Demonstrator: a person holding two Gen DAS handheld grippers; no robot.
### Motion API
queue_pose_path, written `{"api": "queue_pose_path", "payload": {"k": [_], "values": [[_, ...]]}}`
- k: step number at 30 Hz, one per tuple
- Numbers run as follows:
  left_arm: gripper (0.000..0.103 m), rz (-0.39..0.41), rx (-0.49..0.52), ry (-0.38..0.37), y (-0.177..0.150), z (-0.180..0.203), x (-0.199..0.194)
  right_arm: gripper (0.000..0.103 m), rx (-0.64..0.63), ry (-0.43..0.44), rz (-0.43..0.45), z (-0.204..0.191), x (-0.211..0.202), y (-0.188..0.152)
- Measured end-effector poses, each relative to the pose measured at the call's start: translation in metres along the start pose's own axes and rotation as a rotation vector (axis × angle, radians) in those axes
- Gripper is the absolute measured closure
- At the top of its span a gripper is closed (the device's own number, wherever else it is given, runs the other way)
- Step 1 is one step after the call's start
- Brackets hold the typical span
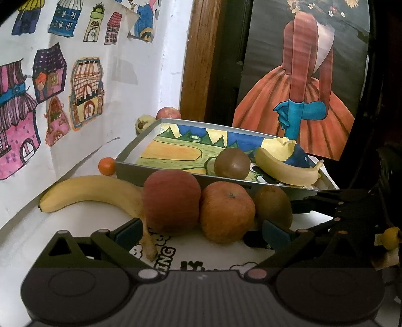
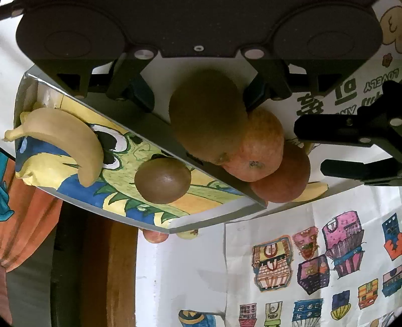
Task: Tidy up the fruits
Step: 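Move both tools toward the remaining kiwi and apples beside the tray, then bring the right tool around a brown kiwi while the left tool approaches a red apple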
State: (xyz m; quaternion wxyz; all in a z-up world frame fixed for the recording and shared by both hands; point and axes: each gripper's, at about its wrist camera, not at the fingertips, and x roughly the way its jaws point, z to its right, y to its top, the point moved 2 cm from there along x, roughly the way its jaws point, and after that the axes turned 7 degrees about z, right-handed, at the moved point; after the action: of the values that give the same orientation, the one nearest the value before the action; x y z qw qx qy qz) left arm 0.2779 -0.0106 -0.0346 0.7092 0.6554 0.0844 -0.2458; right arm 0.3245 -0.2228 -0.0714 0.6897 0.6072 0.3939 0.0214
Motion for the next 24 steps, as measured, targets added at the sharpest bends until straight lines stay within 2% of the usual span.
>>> {"api": "queue_pose_path", "payload": {"k": [2,4,13,24], "values": [[0.0,-0.002,-0.003,-0.002,0.0,0.001,0.001,0.041,-0.013,0.019,0.004,-0.003,-0.002,0.0],[0.0,-0.005,-0.007,-0.006,-0.001,0.002,0.002,0.046,-0.028,0.007,0.007,-0.004,-0.004,0.0],[0.0,-0.017,-0.032,-0.024,-0.003,0.007,0.008,0.046,-0.011,0.011,0.014,0.004,-0.016,-0.006],[0.0,-0.074,-0.104,0.034,-0.008,0.027,0.033,0.046,0.035,-0.042,0.004,0.028,-0.066,-0.031]]}}
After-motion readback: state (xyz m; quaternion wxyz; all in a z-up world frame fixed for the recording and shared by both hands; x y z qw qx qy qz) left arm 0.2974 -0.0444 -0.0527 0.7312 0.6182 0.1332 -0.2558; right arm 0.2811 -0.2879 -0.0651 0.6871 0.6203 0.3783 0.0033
